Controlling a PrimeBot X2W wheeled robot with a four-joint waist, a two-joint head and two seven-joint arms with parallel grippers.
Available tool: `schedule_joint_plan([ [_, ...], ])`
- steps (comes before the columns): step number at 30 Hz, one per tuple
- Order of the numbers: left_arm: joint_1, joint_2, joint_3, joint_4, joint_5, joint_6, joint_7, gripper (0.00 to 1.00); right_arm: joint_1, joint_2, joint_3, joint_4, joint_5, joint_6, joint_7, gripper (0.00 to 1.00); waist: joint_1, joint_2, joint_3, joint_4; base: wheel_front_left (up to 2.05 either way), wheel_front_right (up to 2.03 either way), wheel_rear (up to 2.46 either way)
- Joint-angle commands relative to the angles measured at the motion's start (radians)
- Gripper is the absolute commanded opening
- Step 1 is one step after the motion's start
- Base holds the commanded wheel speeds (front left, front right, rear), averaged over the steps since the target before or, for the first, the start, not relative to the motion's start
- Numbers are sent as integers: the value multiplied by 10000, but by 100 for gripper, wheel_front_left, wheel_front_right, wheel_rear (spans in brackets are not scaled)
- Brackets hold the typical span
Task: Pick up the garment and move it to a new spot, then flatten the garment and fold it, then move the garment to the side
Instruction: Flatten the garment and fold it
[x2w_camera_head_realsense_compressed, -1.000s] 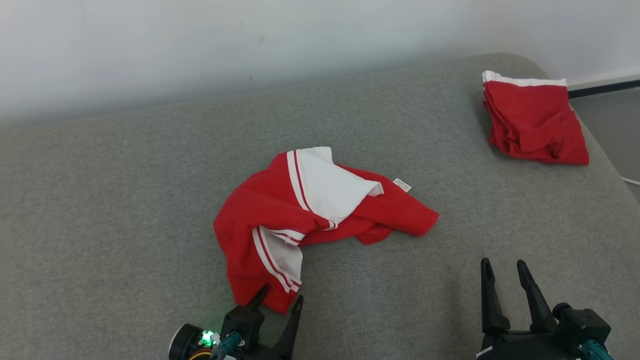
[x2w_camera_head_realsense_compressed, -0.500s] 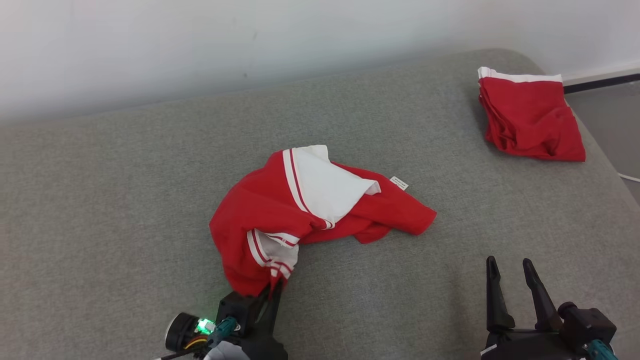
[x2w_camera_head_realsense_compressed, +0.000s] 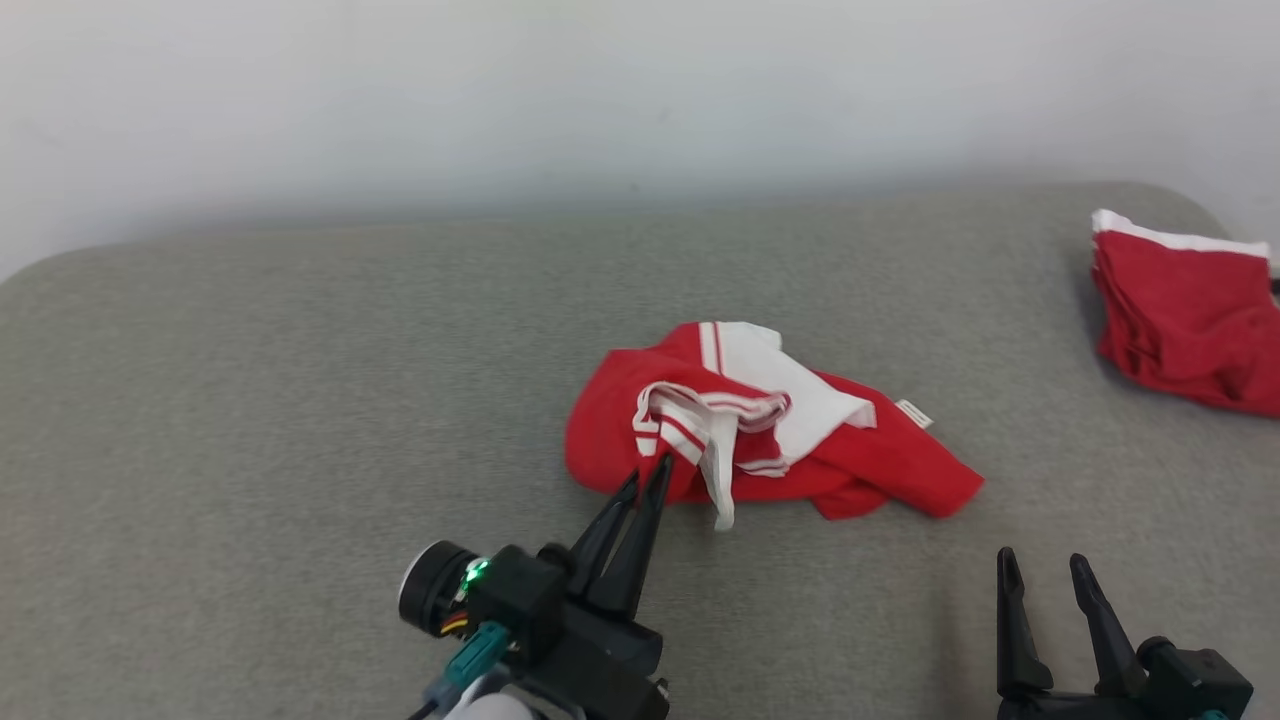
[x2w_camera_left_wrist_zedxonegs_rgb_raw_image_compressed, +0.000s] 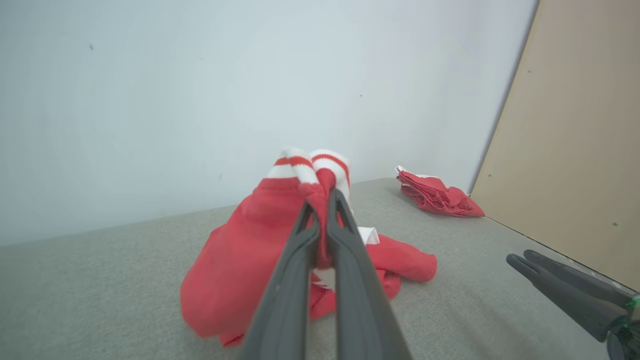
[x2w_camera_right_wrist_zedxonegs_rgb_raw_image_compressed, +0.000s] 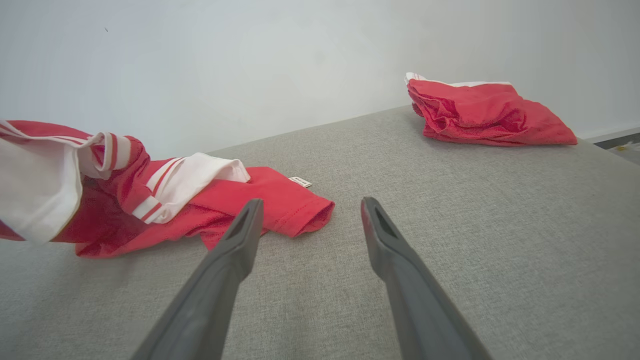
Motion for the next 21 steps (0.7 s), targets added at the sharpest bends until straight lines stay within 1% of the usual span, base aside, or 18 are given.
schedule_joint_plan([
  [1, 299, 119, 58, -219, 6, 92, -29, 0, 145, -29, -35, 0, -57, -26, -7, 100, 1, -1, -490, 885, 0, 0, 0],
  [6, 1257, 768, 459, -977, -207, 466, 116, 0, 274, -68, -53, -3, -9, -26, -7, 100, 1, -1, -618, 1525, 0, 0, 0],
  [9, 2058, 1280, 823, -1146, -403, 695, 223, 0, 228, -79, 16, 1, -19, -26, -7, 100, 1, -1, -592, 1693, 0, 0, 0],
  [12, 2859, 1613, 1071, -1031, -681, 770, 229, 0, 193, -111, 32, -7, -20, -26, -7, 100, 1, -1, -530, 1762, 0, 0, 0],
  [14, 3273, 1639, 1259, -832, -951, 805, 167, 0, 183, -151, 43, -9, 0, -26, -7, 100, 1, -1, -485, 1782, 0, 0, 0],
  [15, 3448, 1768, 1248, -597, -897, 788, 177, 0, 188, -170, 50, 14, -2, -26, -7, 100, 1, -1, -465, 1777, 0, 0, 0],
  [17, 3496, 1770, 1312, -435, -972, 747, 139, 0, 181, -185, 50, 28, 5, -26, -7, 100, 1, -1, -441, 1774, 0, 0, 0],
  [18, 3574, 1664, 1411, -200, -1186, 709, 107, 0, 183, -201, 44, 33, 11, -26, -7, 100, 1, -1, -432, 1775, 0, 0, 0],
  [19, 3634, 1687, 1430, 80, -1159, 711, 79, 36, 198, -195, 49, 19, -6, -26, -7, 100, 1, -1, -422, 1763, 0, 0, 0],
  [20, 3554, 1705, 1490, 194, -1071, 676, 35, 100, 209, -188, 57, 10, -27, -26, -7, 100, 1, -1, -412, 1750, 0, 0, 0],
  [21, 3513, 1627, 1602, 281, -1066, 689, 2, 100, 211, -195, 59, 6, -30, -26, -7, 100, 1, -1, -403, 1739, 0, 0, 0],
])
